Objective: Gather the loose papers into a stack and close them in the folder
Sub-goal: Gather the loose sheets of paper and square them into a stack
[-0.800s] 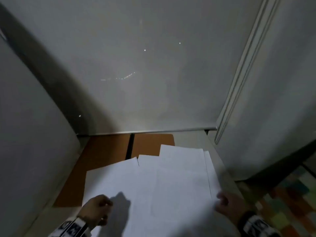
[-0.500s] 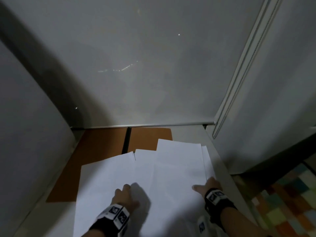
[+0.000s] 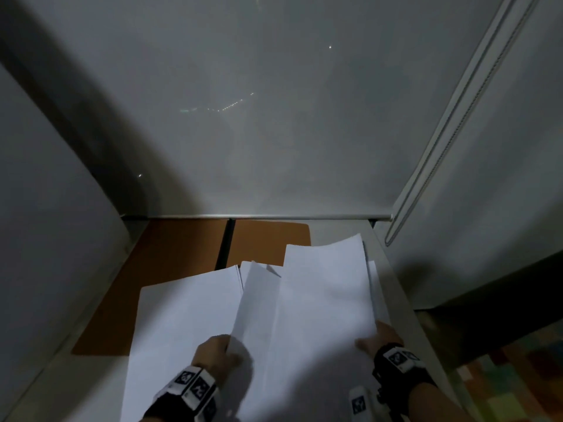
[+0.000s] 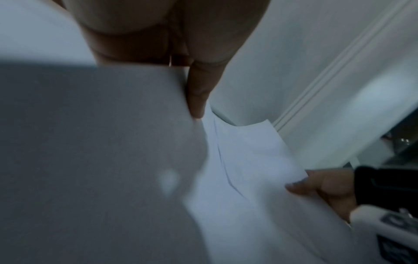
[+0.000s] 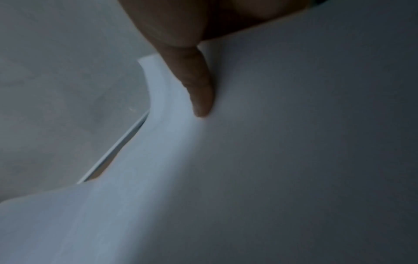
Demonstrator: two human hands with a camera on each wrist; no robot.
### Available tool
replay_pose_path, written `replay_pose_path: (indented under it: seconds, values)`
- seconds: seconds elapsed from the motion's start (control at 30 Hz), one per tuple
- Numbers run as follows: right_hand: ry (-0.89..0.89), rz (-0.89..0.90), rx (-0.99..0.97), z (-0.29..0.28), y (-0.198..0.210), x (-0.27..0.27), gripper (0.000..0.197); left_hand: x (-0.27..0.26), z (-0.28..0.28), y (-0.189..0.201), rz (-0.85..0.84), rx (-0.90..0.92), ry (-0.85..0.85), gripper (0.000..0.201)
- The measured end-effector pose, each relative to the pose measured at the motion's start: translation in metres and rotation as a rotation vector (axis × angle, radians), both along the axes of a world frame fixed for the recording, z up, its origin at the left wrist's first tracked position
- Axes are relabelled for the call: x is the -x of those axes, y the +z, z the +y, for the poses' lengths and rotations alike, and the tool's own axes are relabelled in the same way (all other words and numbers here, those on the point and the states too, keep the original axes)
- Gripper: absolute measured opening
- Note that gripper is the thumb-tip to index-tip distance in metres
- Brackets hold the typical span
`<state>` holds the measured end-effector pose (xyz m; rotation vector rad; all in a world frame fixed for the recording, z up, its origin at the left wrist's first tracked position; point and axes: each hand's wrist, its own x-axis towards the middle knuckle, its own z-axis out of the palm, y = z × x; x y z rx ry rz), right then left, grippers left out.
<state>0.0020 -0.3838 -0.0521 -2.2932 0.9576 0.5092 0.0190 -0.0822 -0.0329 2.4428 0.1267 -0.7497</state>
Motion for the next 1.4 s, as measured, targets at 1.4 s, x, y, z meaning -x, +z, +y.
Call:
replay_pose_path:
  seconds: [1.4]
  values:
    - [-0.194,-0.495,-0.661,0.019,0.033,0.01,0.045,-0.026,0.085,0.067,-0.3,0.674,0.423,0.022]
